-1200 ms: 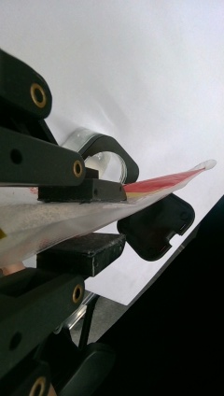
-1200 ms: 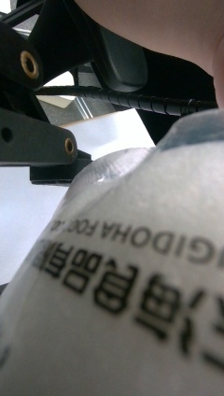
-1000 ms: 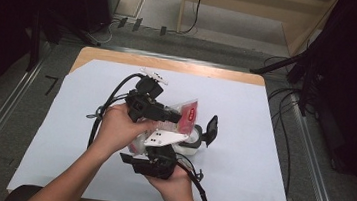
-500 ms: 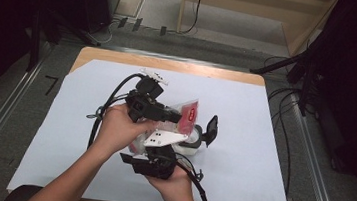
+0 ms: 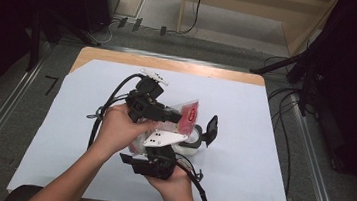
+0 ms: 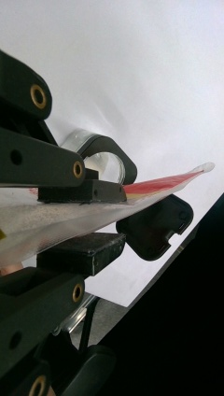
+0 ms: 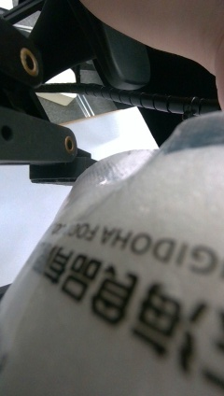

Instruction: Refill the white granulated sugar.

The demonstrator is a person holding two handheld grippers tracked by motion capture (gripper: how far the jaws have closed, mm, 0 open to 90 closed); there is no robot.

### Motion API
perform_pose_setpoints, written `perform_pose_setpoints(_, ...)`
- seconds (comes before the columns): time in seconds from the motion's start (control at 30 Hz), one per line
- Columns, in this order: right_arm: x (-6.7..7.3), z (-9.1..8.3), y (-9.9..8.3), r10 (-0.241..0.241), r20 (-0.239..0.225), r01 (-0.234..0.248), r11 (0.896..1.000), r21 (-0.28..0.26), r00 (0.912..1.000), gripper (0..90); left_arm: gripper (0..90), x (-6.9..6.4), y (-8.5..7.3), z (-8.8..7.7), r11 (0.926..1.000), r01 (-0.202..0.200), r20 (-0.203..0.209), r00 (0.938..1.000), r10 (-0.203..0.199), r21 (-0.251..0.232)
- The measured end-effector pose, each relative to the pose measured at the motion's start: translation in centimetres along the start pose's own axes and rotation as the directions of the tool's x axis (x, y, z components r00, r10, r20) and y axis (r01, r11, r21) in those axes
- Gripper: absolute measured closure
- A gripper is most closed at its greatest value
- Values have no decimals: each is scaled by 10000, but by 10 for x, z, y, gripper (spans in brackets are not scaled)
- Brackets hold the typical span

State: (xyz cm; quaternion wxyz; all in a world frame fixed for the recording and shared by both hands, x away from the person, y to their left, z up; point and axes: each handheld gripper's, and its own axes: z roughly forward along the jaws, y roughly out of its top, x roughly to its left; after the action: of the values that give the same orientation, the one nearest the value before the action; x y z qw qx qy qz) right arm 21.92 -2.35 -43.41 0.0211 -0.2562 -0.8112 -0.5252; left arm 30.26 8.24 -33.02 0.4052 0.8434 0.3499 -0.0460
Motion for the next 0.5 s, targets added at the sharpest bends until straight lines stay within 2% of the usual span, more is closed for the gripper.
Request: perform_pose_setpoints(0.5, 0, 0, -1, -47, 29, 47, 10000, -19, 10000, 627, 751, -1, 0, 0, 10000, -55, -1, 10000, 55, -26)
